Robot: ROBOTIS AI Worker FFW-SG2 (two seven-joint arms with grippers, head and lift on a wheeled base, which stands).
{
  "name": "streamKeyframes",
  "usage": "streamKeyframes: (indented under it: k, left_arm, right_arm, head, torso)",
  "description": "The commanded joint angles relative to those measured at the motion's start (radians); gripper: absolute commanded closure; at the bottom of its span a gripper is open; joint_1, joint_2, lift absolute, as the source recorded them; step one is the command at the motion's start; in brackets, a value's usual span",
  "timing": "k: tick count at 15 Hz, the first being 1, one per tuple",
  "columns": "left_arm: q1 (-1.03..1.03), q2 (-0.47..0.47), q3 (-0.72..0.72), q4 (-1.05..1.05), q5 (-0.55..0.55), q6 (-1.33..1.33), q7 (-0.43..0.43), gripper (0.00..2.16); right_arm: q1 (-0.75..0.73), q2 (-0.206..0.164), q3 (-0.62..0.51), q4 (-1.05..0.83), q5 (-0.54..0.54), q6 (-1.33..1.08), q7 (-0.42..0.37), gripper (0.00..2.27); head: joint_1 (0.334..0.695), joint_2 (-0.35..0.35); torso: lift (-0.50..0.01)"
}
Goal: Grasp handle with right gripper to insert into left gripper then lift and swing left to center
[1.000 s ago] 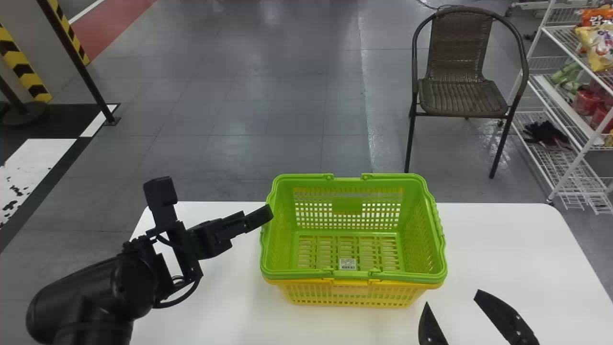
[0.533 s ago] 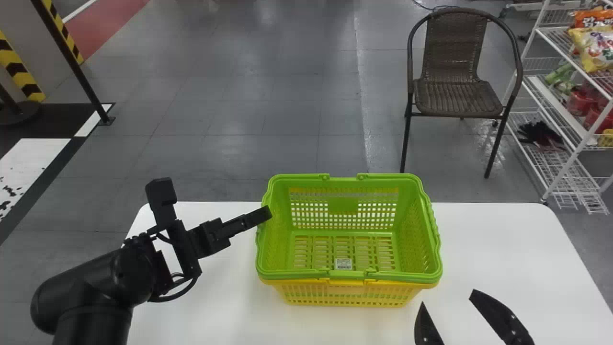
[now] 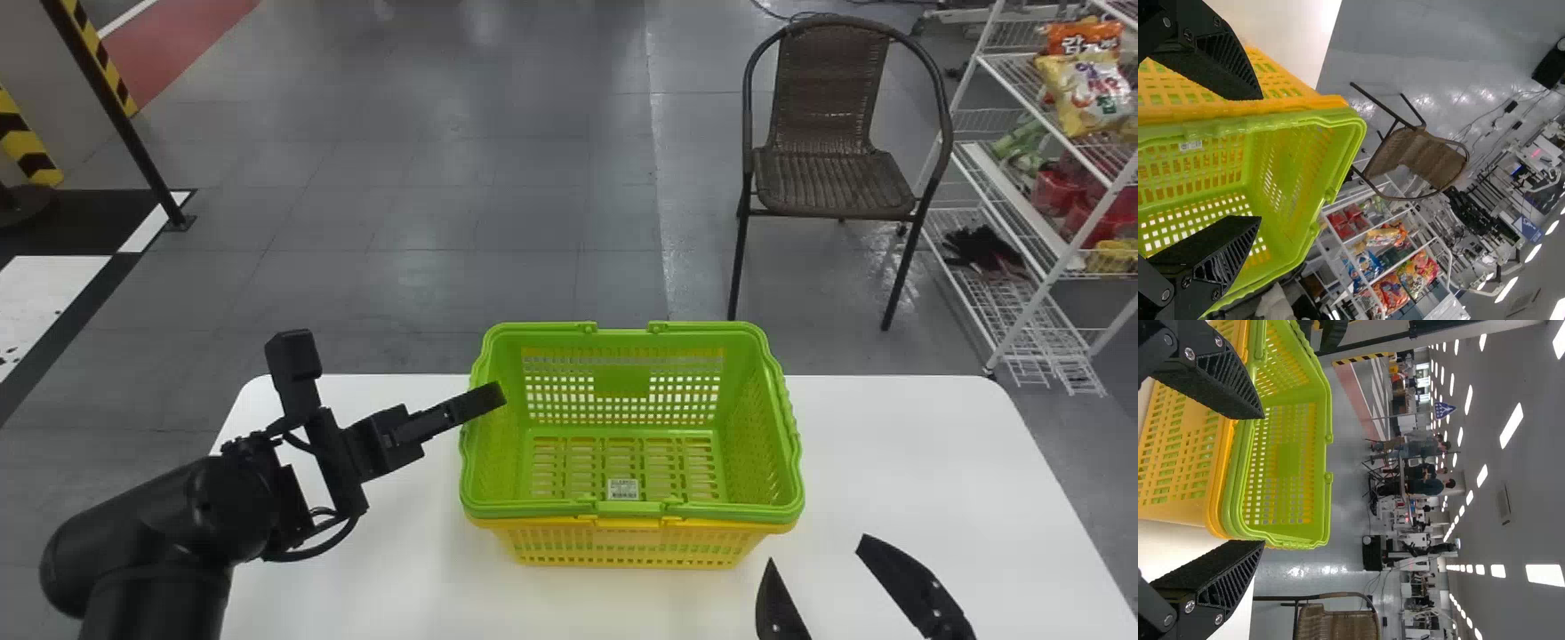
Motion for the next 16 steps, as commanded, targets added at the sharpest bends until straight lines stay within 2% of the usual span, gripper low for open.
streamKeyframes:
  k: [1, 12, 16]
  left_arm:
    - [0.0, -0.001, 0.0, -0.002, 0.0, 0.0, -0.004, 0.19]
    - [-0.014, -0.001, 0.003, -0.045, 0.056, 0.099, -0.01, 0.19]
    - [-0.017, 0.0, 0.004, -0.081, 0.109, 0.157, -0.01, 0.19]
  right_arm:
    - [0.001, 0.0, 0.0, -0.001, 0.0, 0.0, 0.0, 0.16]
    - [-0.001, -0.002, -0.002, 0.001, 0.0, 0.0, -0.003, 0.16]
    - [-0.004, 0.0, -0.003, 0.008, 0.0, 0.0, -0.003, 0.16]
  head:
    - [0.695, 0.066]
    - [0.695, 0.046]
    - [0.695, 0.037]
  torso:
    - [0.0]
    - [0.0]
    - [0.0]
